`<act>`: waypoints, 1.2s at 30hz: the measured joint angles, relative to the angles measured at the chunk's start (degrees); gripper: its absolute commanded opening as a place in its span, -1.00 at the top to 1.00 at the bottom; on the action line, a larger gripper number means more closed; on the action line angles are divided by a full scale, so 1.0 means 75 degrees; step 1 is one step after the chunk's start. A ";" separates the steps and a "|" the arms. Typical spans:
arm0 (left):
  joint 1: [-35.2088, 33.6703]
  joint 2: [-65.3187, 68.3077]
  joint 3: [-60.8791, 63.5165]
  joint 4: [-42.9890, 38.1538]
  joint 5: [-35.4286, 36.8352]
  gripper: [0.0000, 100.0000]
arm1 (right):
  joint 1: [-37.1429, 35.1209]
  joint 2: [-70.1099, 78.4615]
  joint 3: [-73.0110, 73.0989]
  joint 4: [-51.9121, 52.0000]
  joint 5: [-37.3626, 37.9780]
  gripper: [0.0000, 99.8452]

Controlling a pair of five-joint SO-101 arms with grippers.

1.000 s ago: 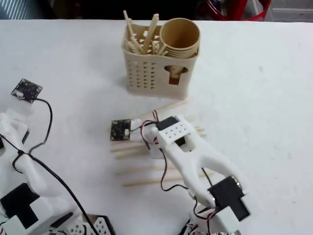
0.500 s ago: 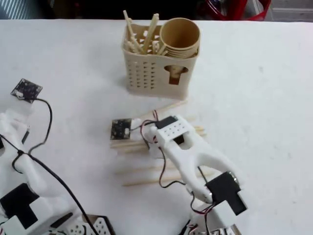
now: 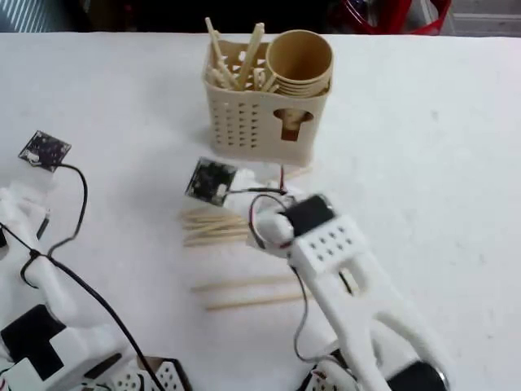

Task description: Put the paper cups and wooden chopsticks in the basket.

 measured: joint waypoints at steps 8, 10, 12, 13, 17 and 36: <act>0.0000 0.0000 0.0305 0.0000 0.0000 0.95 | 0.0000 -0.1922 -0.2297 -0.1676 -0.2309 0.97; 0.0000 0.0000 0.0387 0.0000 0.0000 0.95 | 0.0023 -0.1793 -0.2626 -0.2626 -0.2719 0.97; 0.0000 0.0000 0.0387 0.0000 0.0000 0.95 | 0.0035 -0.1430 -0.2825 -0.3634 -0.2848 0.97; 0.0000 0.0000 0.0387 0.0000 0.0000 0.95 | 0.0035 -0.1184 -0.2884 -0.4114 -0.2884 0.97; 0.0000 0.0000 0.0387 0.0000 0.0000 0.95 | 0.0023 0.0129 -0.3294 -0.5486 -0.2930 0.97; 0.0000 0.0000 0.0387 0.0000 0.0000 0.95 | 0.0199 0.4607 -0.7174 -0.5286 -0.2239 0.94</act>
